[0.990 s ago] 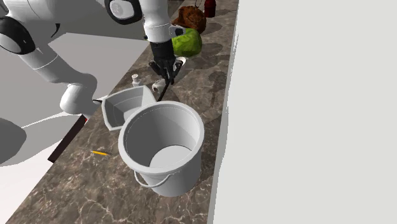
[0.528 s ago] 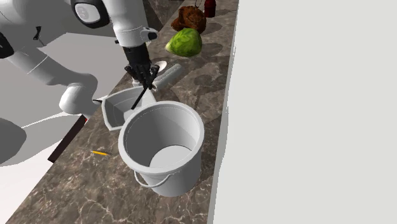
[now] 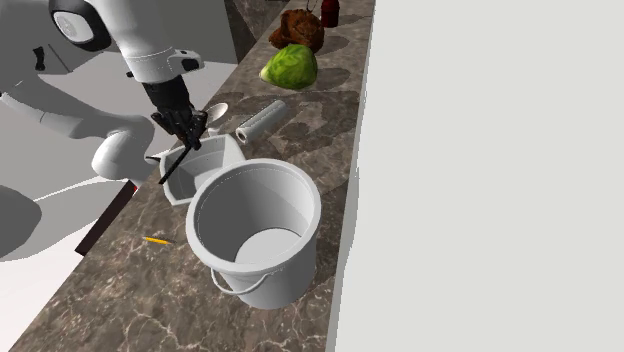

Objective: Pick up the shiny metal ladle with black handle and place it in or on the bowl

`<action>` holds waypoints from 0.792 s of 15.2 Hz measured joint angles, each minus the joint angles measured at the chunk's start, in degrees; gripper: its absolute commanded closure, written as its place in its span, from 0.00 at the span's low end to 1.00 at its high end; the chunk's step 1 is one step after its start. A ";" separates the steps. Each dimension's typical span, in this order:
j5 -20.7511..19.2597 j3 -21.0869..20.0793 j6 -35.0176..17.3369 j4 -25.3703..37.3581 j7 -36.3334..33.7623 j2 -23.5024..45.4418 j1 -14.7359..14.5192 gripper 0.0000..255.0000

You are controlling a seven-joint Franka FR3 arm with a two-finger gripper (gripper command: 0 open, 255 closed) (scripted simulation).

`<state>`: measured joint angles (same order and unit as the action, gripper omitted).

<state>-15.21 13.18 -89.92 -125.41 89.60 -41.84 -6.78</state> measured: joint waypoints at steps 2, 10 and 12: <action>-0.27 0.16 -0.68 -1.79 0.01 -1.09 0.20 1.00; -1.14 0.92 -5.93 -9.00 -0.79 -2.99 0.59 1.00; -1.38 1.08 -7.17 -10.67 -1.02 -3.46 0.71 1.00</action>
<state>-16.58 14.26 -97.08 -136.09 88.58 -45.30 -6.07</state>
